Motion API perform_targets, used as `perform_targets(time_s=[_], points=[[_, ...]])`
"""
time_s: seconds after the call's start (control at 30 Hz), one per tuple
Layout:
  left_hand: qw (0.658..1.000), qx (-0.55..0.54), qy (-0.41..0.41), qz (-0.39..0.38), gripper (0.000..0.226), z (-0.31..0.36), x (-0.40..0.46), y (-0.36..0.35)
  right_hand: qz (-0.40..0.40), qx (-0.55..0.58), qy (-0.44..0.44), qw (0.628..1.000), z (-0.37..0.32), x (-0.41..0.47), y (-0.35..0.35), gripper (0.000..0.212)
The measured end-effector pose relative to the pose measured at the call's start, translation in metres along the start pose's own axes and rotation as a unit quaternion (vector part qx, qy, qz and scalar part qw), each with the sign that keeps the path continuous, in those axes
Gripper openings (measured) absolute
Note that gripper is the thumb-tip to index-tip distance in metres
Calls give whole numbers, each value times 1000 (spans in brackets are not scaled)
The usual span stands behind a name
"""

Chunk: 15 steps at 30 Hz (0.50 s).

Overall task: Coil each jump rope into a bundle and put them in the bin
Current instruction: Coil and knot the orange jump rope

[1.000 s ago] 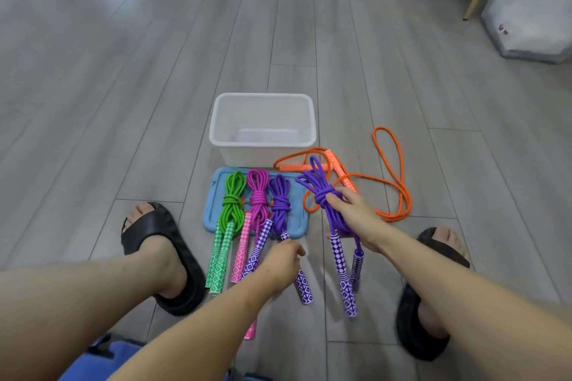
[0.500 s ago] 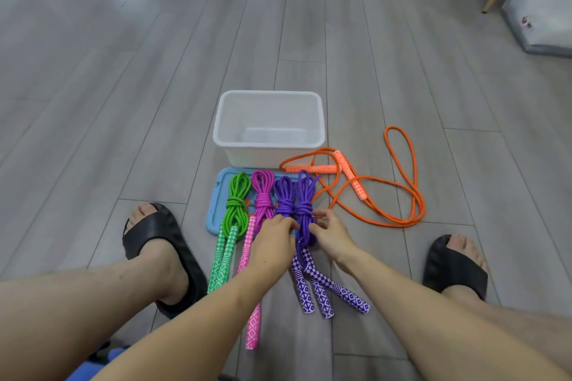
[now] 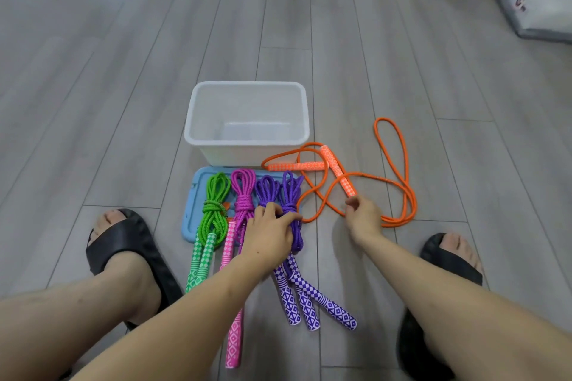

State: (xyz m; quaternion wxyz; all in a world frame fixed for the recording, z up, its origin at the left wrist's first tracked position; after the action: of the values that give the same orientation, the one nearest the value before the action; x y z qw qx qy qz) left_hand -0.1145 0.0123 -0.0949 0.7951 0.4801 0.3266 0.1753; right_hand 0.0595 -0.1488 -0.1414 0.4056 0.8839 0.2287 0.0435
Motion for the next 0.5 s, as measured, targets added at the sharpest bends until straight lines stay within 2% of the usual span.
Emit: perform_targets(time_s=[0.13,0.27,0.37,0.5], points=[[999,-21,24,27,31,3,4,-1,15,-45,4,999,15,13,4,16],[996,-35,55,54,19,14,11,-1,39,-87,85,992,-5,16,-5,24],[996,-25,67,61,21,17,18,-2,-2,-101,57,993,-2,22,-8,46],[995,-3,87,49,27,18,27,-3,-62,-175,54,981,19,24,-2,39]])
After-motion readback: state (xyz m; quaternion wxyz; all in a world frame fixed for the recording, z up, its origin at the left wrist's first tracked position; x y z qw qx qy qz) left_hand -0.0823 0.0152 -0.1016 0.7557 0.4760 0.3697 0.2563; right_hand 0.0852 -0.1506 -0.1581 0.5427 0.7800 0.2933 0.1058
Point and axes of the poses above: each hand's wrist, its own x-axis towards the middle knuckle, its own y-axis out of the back of the hand, z = x × y, the point moved 4 cm from there along x, towards the middle knuckle, and after that the axes turned 15 degrees about y, right-handed, at the moved point
